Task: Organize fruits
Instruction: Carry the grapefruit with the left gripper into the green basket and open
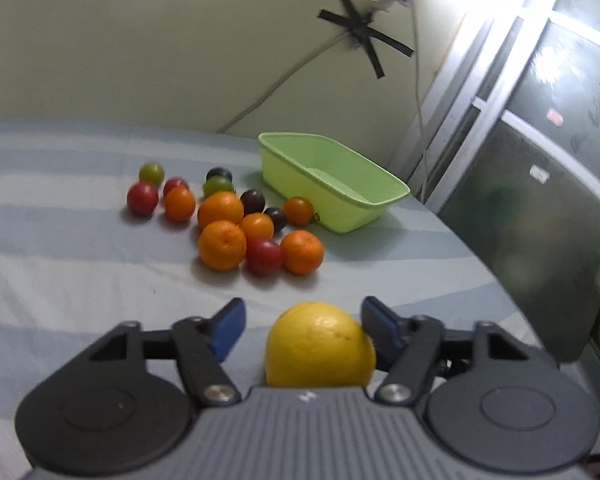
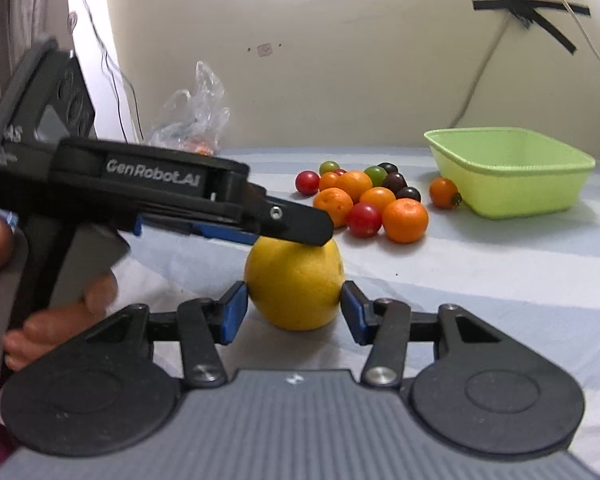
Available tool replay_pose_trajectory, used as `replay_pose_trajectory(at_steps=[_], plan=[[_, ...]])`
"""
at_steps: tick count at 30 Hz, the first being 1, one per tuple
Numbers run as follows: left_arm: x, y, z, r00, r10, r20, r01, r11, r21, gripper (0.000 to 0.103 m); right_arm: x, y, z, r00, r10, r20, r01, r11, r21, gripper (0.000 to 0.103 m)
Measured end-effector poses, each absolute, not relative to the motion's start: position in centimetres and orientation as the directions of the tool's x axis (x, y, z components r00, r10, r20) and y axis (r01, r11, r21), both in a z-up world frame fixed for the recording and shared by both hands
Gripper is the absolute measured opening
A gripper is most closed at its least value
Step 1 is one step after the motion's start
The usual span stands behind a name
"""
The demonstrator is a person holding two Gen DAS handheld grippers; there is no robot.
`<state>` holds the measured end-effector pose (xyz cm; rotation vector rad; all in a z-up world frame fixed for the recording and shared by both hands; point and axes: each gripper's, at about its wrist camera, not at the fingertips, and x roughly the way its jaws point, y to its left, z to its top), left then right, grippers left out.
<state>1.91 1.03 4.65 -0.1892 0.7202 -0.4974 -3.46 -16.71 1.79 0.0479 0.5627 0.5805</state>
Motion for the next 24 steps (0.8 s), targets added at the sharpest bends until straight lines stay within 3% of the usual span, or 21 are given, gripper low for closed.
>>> replay_pose_trajectory(at_steps=[3, 6, 7, 9, 11, 18, 24], plan=[[1.8, 0.7, 5.1, 0.656, -0.466, -0.594, 0.374, 0.884, -0.281, 0.059, -2.8, -16.4, 1.4, 0.690, 0.540, -0.481, -0.517, 0.834, 0.194, 0.056], [2.2, 1.3, 4.8, 0.618, -0.486, -0.618, 0.361, 0.874, -0.326, 0.075, -3.0, -16.4, 1.0, 0.700, 0.532, -0.476, -0.523, 0.836, 0.166, 0.060], [2.1, 1.5, 4.6, 0.615, -0.491, -0.616, 0.361, 0.871, -0.334, 0.075, -2.9, -16.4, 0.9, 0.700, 0.532, -0.477, -0.522, 0.836, 0.167, 0.061], [2.0, 1.9, 4.3, 0.618, -0.507, -0.601, 0.360, 0.862, -0.358, 0.068, -2.9, -16.4, 0.8, 0.698, 0.535, -0.476, -0.522, 0.835, 0.173, 0.063], [2.2, 2.1, 4.2, 0.594, -0.550, -0.587, 0.361, 0.835, -0.416, 0.054, -3.0, -16.4, 0.8, 0.702, 0.535, -0.471, -0.525, 0.835, 0.166, 0.063], [3.4, -1.4, 6.7, 0.628, -0.531, -0.569, 0.417, 0.847, -0.330, 0.053, -2.1, -18.7, 1.7, 0.727, 0.539, -0.425, -0.468, 0.842, 0.268, 0.061], [8.9, -7.0, 11.2, 0.656, -0.578, -0.486, 0.510, 0.814, -0.280, 0.054, 0.6, -22.1, 6.0, 0.861, 0.406, -0.307, -0.380, 0.914, 0.142, 0.061]])
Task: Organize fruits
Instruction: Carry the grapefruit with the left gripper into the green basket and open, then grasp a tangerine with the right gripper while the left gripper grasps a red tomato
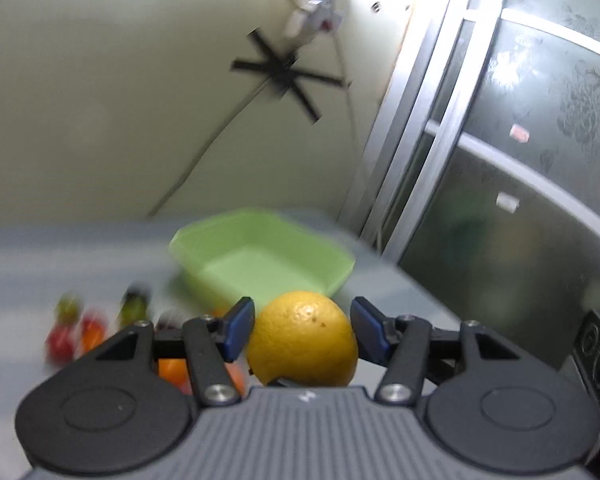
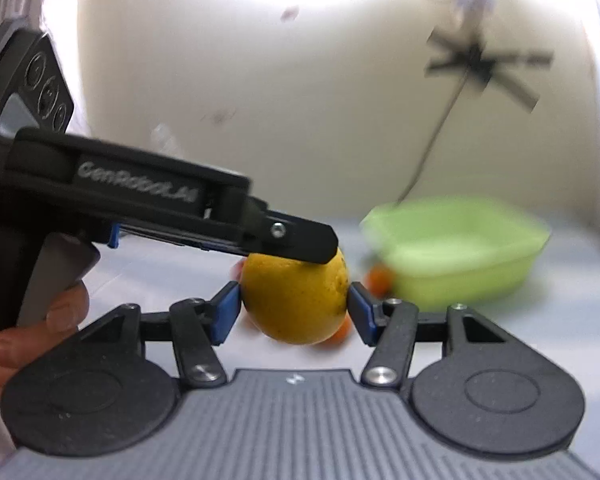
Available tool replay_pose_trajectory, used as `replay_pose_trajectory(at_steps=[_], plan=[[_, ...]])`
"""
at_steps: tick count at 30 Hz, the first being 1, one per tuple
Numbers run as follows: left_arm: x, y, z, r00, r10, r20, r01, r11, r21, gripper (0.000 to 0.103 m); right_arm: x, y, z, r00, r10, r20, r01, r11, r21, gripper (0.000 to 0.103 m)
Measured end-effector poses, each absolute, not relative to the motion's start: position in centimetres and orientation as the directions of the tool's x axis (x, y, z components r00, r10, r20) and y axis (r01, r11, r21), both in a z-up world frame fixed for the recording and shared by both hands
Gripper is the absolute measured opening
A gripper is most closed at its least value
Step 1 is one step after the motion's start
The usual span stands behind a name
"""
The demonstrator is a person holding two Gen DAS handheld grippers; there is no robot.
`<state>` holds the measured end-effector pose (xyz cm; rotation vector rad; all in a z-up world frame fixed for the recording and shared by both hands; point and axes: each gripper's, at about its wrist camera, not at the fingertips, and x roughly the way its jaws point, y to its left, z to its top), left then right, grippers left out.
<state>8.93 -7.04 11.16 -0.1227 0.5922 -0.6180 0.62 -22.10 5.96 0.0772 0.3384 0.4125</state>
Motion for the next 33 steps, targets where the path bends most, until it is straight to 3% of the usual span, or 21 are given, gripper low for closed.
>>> replay_pose_trajectory(at_steps=[4, 10, 17, 19, 24, 28, 33], plan=[[13.9, -11.0, 11.0, 0.651, -0.579, -0.491, 0.521, 0.811, -0.267, 0.054, 4.8, -25.1, 6.4, 0.893, 0.344, -0.291, -0.314, 0.938, 0.145, 0.061], [20.2, -14.3, 7.6, 0.588, -0.575, -0.568, 0.468, 0.815, -0.341, 0.054, 10.5, -28.0, 3.8, 0.885, 0.289, -0.365, -0.240, 0.955, 0.173, 0.061], [22.0, -16.3, 5.2, 0.560, -0.560, -0.610, 0.432, 0.826, -0.361, 0.055, 11.5, -28.9, 2.6, 0.907, 0.204, -0.368, -0.171, 0.978, 0.122, 0.064], [21.6, -16.0, 5.5, 0.574, -0.561, -0.596, 0.431, 0.826, -0.362, 0.055, 11.0, -29.4, 2.8, 0.921, 0.196, -0.338, -0.159, 0.978, 0.133, 0.071], [17.7, -12.4, 9.0, 0.676, -0.538, -0.504, 0.436, 0.843, -0.316, 0.059, 10.0, -30.9, 3.0, 0.940, 0.173, -0.293, -0.120, 0.974, 0.191, 0.071], [12.0, -7.7, 10.7, 0.790, -0.432, -0.435, 0.393, 0.902, -0.181, 0.063, 9.1, -31.9, 2.9, 0.955, 0.126, -0.268, -0.058, 0.967, 0.247, 0.071], [6.1, -1.4, 8.4, 0.849, -0.289, -0.442, 0.263, 0.957, -0.121, 0.063, 7.3, -32.4, 3.0, 0.979, 0.019, -0.201, 0.036, 0.964, 0.264, 0.069]])
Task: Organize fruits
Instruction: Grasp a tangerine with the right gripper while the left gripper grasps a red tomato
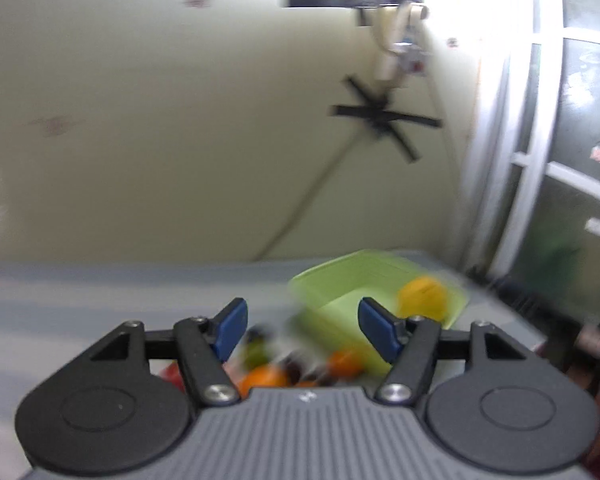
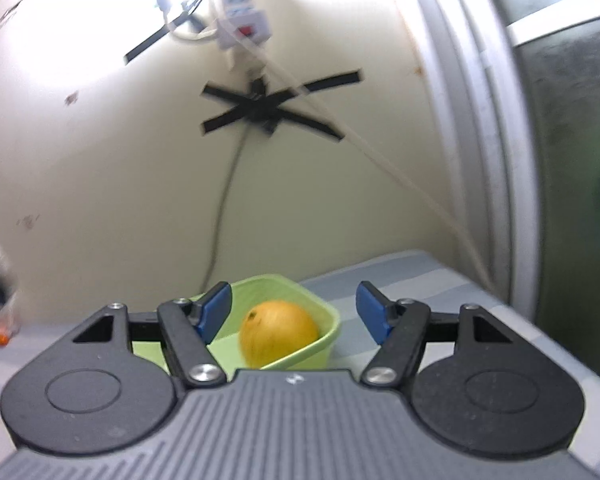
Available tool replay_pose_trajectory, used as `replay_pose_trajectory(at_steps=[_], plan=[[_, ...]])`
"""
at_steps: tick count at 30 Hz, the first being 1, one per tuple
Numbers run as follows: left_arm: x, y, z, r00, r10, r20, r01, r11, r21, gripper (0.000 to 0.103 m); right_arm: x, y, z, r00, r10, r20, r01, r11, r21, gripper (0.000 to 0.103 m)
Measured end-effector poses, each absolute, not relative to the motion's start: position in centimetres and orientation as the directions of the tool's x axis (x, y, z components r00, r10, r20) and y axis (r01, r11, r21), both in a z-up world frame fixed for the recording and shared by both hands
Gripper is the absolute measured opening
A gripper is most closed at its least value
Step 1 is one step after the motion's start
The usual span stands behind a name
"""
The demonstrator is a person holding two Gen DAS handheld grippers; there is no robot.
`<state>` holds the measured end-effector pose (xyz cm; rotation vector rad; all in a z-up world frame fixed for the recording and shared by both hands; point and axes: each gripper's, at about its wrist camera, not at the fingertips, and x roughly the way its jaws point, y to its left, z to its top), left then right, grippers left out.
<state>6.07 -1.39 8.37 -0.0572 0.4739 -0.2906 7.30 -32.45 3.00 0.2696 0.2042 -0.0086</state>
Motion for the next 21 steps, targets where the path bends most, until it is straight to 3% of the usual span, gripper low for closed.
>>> replay_pose_trajectory(at_steps=[4, 6, 7, 14, 21], plan=[[2.8, 2.2, 5.2, 0.852, -0.207, -0.481, 0.190, 0.978, -0.084, 0.063, 6.5, -32.0, 2.9, 0.981, -0.014, -0.193, 0.063, 0.965, 0.254, 0.065], [2.2, 3.0, 3.9, 0.845, -0.179, -0.504, 0.165, 0.984, -0.073, 0.063, 6.5, -31.4, 3.1, 0.974, 0.005, -0.225, 0.053, 0.967, 0.251, 0.054], [2.1, 3.6, 3.3, 0.839, -0.172, -0.516, 0.153, 0.985, -0.080, 0.061, 6.0, -31.0, 3.0, 0.971, 0.027, -0.238, 0.037, 0.965, 0.261, 0.054], [3.3, 3.9, 1.4, 0.806, -0.237, -0.542, 0.177, 0.971, -0.161, 0.060, 2.4, -25.8, 2.8, 0.936, 0.213, -0.281, -0.148, 0.960, 0.236, 0.053], [3.5, 2.7, 1.3, 0.793, -0.293, -0.535, 0.236, 0.956, -0.174, 0.060, 2.8, -19.8, 1.8, 0.855, 0.319, -0.409, -0.313, 0.946, 0.084, 0.039]])
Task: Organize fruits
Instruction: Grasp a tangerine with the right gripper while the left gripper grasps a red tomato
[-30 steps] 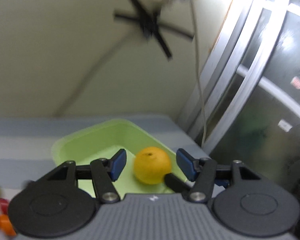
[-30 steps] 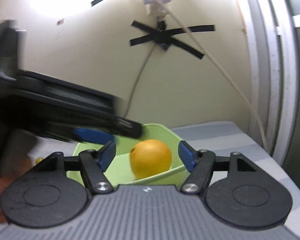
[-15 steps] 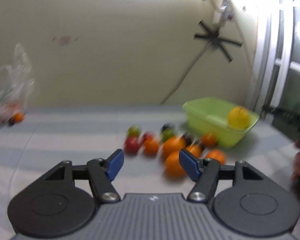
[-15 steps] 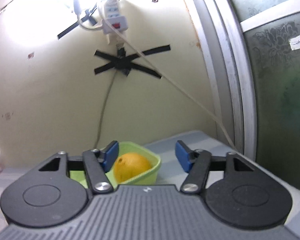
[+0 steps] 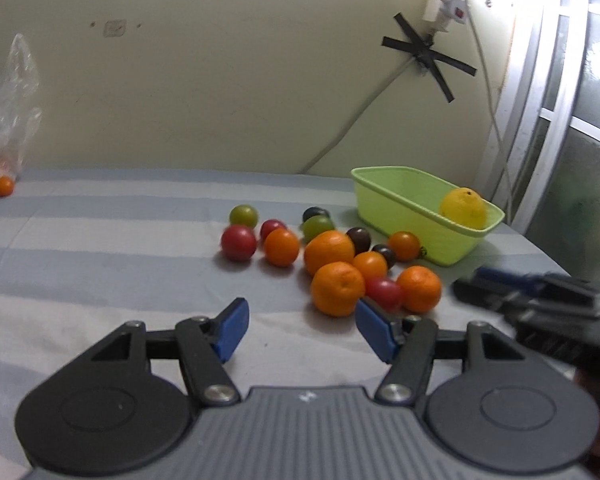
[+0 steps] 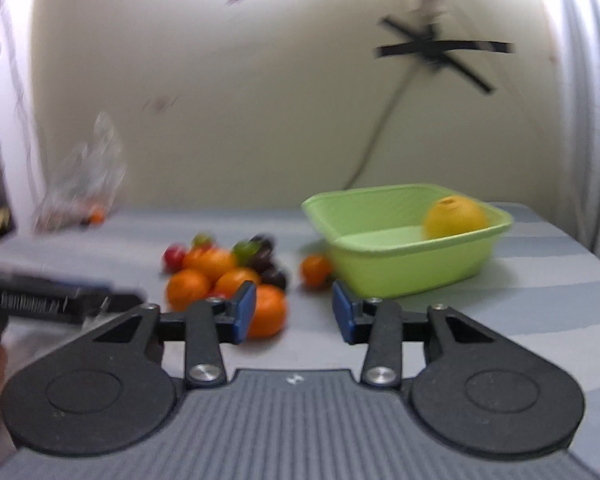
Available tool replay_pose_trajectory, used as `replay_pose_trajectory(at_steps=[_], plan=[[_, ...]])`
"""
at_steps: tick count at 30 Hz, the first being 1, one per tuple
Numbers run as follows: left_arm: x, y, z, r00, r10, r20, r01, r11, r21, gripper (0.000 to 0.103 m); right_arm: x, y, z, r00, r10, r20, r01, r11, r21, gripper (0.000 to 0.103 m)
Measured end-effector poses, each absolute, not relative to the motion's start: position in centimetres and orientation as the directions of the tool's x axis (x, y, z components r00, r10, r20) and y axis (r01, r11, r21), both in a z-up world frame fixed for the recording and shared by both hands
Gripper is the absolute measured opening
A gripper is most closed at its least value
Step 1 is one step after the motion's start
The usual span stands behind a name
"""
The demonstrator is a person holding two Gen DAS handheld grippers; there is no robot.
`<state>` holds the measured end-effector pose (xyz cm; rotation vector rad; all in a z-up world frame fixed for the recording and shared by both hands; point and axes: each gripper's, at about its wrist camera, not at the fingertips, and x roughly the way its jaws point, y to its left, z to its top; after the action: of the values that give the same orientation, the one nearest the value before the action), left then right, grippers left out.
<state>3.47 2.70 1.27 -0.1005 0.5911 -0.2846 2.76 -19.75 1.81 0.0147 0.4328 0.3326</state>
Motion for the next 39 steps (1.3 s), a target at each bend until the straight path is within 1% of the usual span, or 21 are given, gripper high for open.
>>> replay_pose_trajectory(at_steps=[2, 7, 10, 12, 14, 15, 16, 17, 18, 21, 24, 28, 32, 35, 36, 38, 39], plan=[[3.5, 2.6, 1.4, 0.790, -0.307, -0.531, 0.251, 0.952, -0.176, 0.060, 3.2, -18.9, 1.7, 0.840, 0.314, -0.442, -0.324, 0.944, 0.056, 0.039], [3.7, 2.7, 0.9, 0.777, -0.327, -0.538, 0.263, 0.945, -0.195, 0.060, 4.3, -18.4, 1.7, 0.835, 0.288, -0.468, -0.309, 0.951, 0.033, 0.039], [3.8, 2.5, 0.8, 0.765, -0.340, -0.547, 0.272, 0.941, -0.203, 0.060, 4.9, -18.2, 1.5, 0.812, 0.325, -0.485, -0.345, 0.937, 0.052, 0.041], [3.5, 2.3, 0.9, 0.764, -0.349, -0.543, 0.286, 0.937, -0.200, 0.060, 5.6, -18.0, 1.3, 0.779, 0.352, -0.519, -0.370, 0.926, 0.072, 0.047], [3.2, 1.9, 1.1, 0.765, -0.357, -0.537, 0.304, 0.934, -0.189, 0.060, 5.8, -17.8, 0.9, 0.757, 0.368, -0.541, -0.390, 0.917, 0.078, 0.046], [3.0, 1.7, 1.2, 0.764, -0.360, -0.536, 0.313, 0.933, -0.180, 0.060, 5.6, -17.9, 1.0, 0.762, 0.370, -0.532, -0.389, 0.918, 0.080, 0.039], [3.1, 1.5, 1.2, 0.760, -0.362, -0.540, 0.320, 0.931, -0.174, 0.060, 5.4, -18.1, 1.0, 0.762, 0.379, -0.525, -0.394, 0.915, 0.089, 0.039], [3.1, 1.3, 1.3, 0.753, -0.366, -0.547, 0.325, 0.930, -0.174, 0.057, 5.1, -18.2, 1.0, 0.768, 0.380, -0.516, -0.390, 0.916, 0.094, 0.039], [3.2, 1.1, 1.3, 0.742, -0.377, -0.554, 0.335, 0.925, -0.181, 0.051, 4.8, -18.3, 1.1, 0.781, 0.364, -0.508, -0.375, 0.923, 0.086, 0.039], [3.3, 0.2, 1.4, 0.712, -0.426, -0.558, 0.376, 0.903, -0.210, 0.050, 3.5, -19.1, 1.3, 0.821, 0.310, -0.479, -0.323, 0.945, 0.059, 0.039], [3.5, -1.5, 1.3, 0.686, -0.459, -0.564, 0.427, 0.882, -0.199, 0.050, 2.7, -20.9, 1.2, 0.822, 0.314, -0.475, -0.298, 0.948, 0.111, 0.039], [4.9, -3.2, 0.4, 0.683, -0.410, -0.605, 0.405, 0.901, -0.153, 0.050, 2.4, -22.8, 0.9, 0.819, 0.334, -0.467, -0.272, 0.942, 0.197, 0.039], [6.3, -2.9, 0.2, 0.682, -0.405, -0.608, 0.373, 0.909, -0.188, 0.050, 2.3, -22.8, 1.0, 0.819, 0.343, -0.459, -0.277, 0.938, 0.208, 0.039], [7.1, -3.8, 0.1, 0.692, -0.379, -0.615, 0.365, 0.918, -0.155, 0.050, 2.4, -22.8, 1.0, 0.816, 0.352, -0.459, -0.285, 0.935, 0.211, 0.039], [7.3, -4.0, 0.0, 0.698, -0.368, -0.614, 0.360, 0.922, -0.142, 0.049, 2.4, -22.8, 1.0, 0.815, 0.353, -0.459, -0.284, 0.934, 0.214, 0.039], [7.5, -4.4, -0.1, 0.715, -0.338, -0.612, 0.342, 0.933, -0.115, 0.038, 2.5, -23.0, 0.9, 0.815, 0.356, -0.458, -0.281, 0.933, 0.224, 0.039], [7.5, -4.6, -0.2, 0.722, -0.322, -0.612, 0.332, 0.938, -0.101, 0.030, 2.5, -23.1, 0.9, 0.814, 0.357, -0.458, -0.280, 0.932, 0.229, 0.039]])
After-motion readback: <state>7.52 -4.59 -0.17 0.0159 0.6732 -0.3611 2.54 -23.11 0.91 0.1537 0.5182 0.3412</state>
